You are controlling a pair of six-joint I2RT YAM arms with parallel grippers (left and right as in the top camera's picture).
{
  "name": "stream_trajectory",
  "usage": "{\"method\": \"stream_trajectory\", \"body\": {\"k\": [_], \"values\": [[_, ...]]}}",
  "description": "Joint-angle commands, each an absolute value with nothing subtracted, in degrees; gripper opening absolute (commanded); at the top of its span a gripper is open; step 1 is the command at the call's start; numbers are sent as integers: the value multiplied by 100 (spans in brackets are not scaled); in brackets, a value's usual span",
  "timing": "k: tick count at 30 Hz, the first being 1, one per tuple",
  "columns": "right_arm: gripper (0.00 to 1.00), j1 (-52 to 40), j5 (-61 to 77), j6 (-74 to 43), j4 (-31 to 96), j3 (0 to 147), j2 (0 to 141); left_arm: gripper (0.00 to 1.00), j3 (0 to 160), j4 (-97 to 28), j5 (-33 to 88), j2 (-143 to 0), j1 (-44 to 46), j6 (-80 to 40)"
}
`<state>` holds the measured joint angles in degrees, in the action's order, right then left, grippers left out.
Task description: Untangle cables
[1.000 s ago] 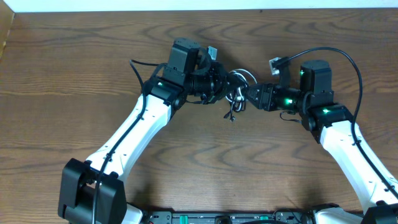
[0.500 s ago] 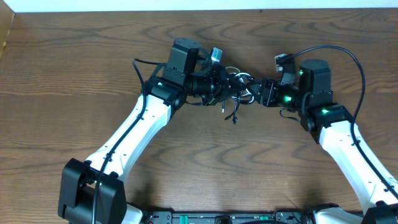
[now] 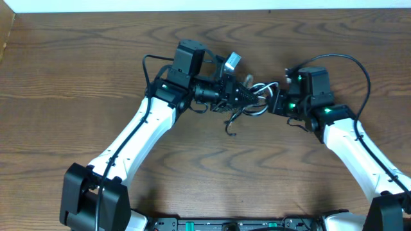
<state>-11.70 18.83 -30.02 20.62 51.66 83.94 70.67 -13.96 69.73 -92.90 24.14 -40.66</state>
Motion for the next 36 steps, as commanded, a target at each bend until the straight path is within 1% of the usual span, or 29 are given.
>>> {"method": "stream_trajectory", "body": {"k": [1, 8, 12, 15, 18, 23, 25, 26, 29, 31, 32, 34, 36], "values": [[1, -642, 1302, -3044, 2484, 5205, 8388, 7, 7109, -1732, 6936, -9242, 1999, -3288], [1, 196, 1772, -2543, 3076, 5205, 8366, 7, 7111, -3033, 5120, -9242, 1354, -2294], [1, 574, 2099, -2305, 3133, 5205, 8366, 8, 7109, -3612, 4320, -9242, 1210, -1778], [1, 714, 2530, -2174, 3050, 5205, 8366, 7, 7109, -3870, 4130, -9242, 1197, -1452], [1, 701, 3280, -1693, 2886, 5205, 8366, 7, 7109, -3959, 4130, -9242, 1225, -1245], [1, 534, 5103, -38, 2834, 5205, 8366, 8, 7109, -3765, 4226, -9242, 1317, -1219], [1, 434, 5741, 493, 2871, 5205, 8366, 17, 7111, -3544, 4493, -9242, 1347, -1133], [1, 388, 5959, 690, 2880, 5205, 8366, 23, 7111, -3411, 4672, -9242, 1347, -1074], [1, 294, 6316, 1050, 2917, 5207, 8366, 41, 7109, -2902, 5380, -9242, 1347, -965], [1, 266, 6403, 1085, 2921, 5207, 8366, 55, 7109, -2519, 5815, -9242, 1347, -961], [1, 261, 6416, 1083, 2923, 5207, 8366, 63, 7109, -2377, 5944, -9242, 1347, -961], [1, 263, 6427, 1081, 2934, 5207, 8366, 69, 7109, -2213, 6003, -9244, 1347, -937], [1, 257, 6425, 1081, 2961, 5207, 8366, 70, 7109, -2233, 6012, -9247, 1350, -856]]}}
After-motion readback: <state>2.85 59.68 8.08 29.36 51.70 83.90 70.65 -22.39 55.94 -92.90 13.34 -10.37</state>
